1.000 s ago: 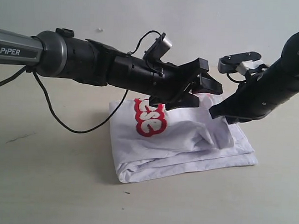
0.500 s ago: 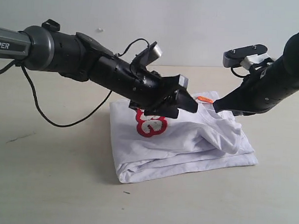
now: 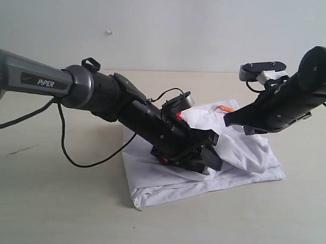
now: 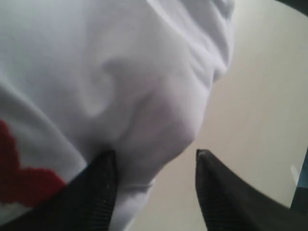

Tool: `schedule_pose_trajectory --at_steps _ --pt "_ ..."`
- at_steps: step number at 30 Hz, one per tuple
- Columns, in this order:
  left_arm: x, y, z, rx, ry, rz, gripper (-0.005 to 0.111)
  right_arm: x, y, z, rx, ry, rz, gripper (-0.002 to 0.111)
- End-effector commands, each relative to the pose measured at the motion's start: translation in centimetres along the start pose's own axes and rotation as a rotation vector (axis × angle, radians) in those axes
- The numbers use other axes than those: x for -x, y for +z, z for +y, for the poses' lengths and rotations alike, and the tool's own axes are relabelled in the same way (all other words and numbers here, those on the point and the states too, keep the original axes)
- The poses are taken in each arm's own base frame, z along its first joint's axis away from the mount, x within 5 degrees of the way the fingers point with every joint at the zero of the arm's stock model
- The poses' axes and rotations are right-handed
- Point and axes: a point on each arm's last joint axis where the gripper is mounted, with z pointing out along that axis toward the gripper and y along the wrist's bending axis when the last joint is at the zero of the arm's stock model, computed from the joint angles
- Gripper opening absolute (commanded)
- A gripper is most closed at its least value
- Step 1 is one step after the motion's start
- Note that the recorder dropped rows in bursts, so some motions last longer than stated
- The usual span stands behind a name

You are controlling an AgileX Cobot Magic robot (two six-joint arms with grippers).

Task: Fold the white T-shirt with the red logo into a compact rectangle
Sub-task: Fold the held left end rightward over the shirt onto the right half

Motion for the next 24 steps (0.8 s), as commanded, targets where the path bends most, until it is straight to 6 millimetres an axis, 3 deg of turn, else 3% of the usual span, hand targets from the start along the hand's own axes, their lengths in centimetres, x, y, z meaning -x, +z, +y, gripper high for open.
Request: schedule_pose_trajectory --at_steps 1,11,24 --pt "-0.5 0.4 -0.4 -0.028 -0.004 0.040 0.050 -0.2 1.7 -0.2 -0.011 -0.014 -0.013 0.000" --pt "-1.6 0.2 0.2 0.035 0.052 0.174 0.050 -1.6 5.2 -0.6 -0.025 -0.021 0.041 0.000" --pt "-1.5 -2.6 3.8 0.150 0.019 0.256 0.050 -3.7 5.1 -0.3 0.033 -0.151 0.266 0.000"
